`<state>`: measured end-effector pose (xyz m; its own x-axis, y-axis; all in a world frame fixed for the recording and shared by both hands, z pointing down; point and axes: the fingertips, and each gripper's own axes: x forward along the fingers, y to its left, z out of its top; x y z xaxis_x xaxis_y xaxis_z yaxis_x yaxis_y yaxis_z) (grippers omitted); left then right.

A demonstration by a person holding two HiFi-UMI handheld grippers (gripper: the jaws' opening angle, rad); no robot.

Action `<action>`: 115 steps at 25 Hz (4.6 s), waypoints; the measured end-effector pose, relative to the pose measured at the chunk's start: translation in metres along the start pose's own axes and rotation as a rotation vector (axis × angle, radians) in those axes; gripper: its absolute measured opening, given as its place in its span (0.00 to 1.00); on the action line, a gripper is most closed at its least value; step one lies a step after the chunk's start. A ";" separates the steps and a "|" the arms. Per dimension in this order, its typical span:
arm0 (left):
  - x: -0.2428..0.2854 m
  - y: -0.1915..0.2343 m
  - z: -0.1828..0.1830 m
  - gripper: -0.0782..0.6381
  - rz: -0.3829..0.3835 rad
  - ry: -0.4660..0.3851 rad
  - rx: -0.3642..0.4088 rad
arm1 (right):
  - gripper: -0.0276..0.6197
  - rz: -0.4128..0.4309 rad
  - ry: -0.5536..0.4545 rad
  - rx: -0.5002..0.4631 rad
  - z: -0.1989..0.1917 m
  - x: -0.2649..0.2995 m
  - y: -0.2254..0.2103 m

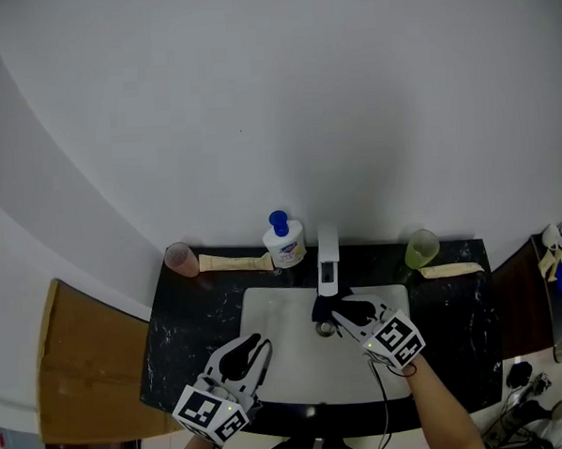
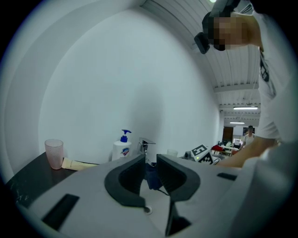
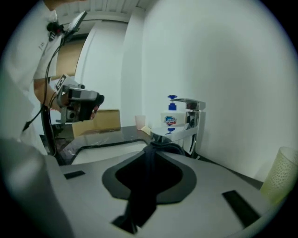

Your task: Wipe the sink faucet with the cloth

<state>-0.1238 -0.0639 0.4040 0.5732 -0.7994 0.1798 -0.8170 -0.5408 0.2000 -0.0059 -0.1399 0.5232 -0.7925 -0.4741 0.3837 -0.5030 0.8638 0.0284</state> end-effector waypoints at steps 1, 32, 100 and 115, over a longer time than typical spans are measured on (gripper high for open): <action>0.000 0.000 0.000 0.22 0.001 0.001 0.000 | 0.15 0.001 0.016 0.000 -0.006 0.000 0.001; -0.007 0.000 0.005 0.22 0.013 -0.026 -0.013 | 0.15 -0.171 0.062 -0.443 0.006 0.001 -0.001; -0.069 -0.038 0.044 0.22 -0.017 -0.160 -0.011 | 0.15 -0.544 -0.344 0.138 0.115 -0.236 0.088; -0.063 -0.063 0.057 0.22 -0.068 -0.167 0.032 | 0.15 -0.543 -0.386 0.126 0.130 -0.250 0.103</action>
<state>-0.1122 0.0056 0.3255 0.6109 -0.7917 0.0038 -0.7799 -0.6010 0.1751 0.0957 0.0450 0.3105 -0.4709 -0.8821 -0.0122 -0.8822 0.4709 0.0074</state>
